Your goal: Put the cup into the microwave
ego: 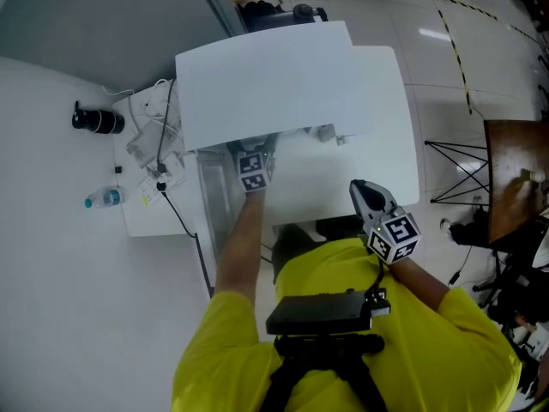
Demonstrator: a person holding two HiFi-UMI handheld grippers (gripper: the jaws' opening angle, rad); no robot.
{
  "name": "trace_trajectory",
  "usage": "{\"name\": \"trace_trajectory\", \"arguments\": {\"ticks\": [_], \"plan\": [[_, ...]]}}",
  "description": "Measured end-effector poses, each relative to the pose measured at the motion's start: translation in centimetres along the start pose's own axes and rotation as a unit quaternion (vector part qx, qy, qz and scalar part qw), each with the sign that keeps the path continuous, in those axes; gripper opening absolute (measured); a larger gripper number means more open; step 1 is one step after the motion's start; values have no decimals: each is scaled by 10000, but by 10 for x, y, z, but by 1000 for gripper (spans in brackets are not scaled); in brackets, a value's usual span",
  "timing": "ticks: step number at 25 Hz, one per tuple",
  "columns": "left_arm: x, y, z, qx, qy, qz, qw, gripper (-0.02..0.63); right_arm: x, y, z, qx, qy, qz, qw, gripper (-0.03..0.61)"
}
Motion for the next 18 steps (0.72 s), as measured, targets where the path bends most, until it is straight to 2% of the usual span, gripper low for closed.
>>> {"name": "trace_trajectory", "arguments": {"ticks": [3, 6, 7, 8, 9, 10, 11, 16, 18], "plan": [[4, -35, -17, -124, -202, 36, 9997, 499, -11, 2, 16, 278, -24, 76, 9996, 5], [26, -87, -36, -290, -501, -149, 9982, 490, -24, 0, 36, 551, -132, 176, 9982, 4], [35, -110, -38, -284, -614, -198, 9975, 439, -28, -2, 42, 641, -158, 208, 9976, 5], [42, -134, -36, -213, -721, -204, 9970, 359, -32, -4, 47, 737, -179, 239, 9968, 5], [47, -158, -32, -115, -791, -164, 9967, 223, -36, -6, 53, 833, -208, 270, 9959, 3], [49, -179, -27, -49, -797, -114, 9967, 118, -40, -8, 58, 925, -251, 303, 9949, 4], [52, -198, -20, -33, -738, -106, 9972, 73, -45, -9, 62, 1011, -303, 336, 9939, 3], [68, -257, 22, -246, -500, -454, 9974, 43, -60, -10, 64, 1111, -381, 414, 9922, 3], [76, -277, 46, -87, -464, -657, 9967, 43, -69, -16, 63, 1123, -377, 453, 9919, 3]]}}
Point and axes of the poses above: the fingertips, and each gripper's own axes: y forward along the fingers, x to its right, z out of its top, the point moved 2 cm from there along -y, backward along the fingers, and after that the axes turned 14 degrees about -x, right-handed, at the moved point
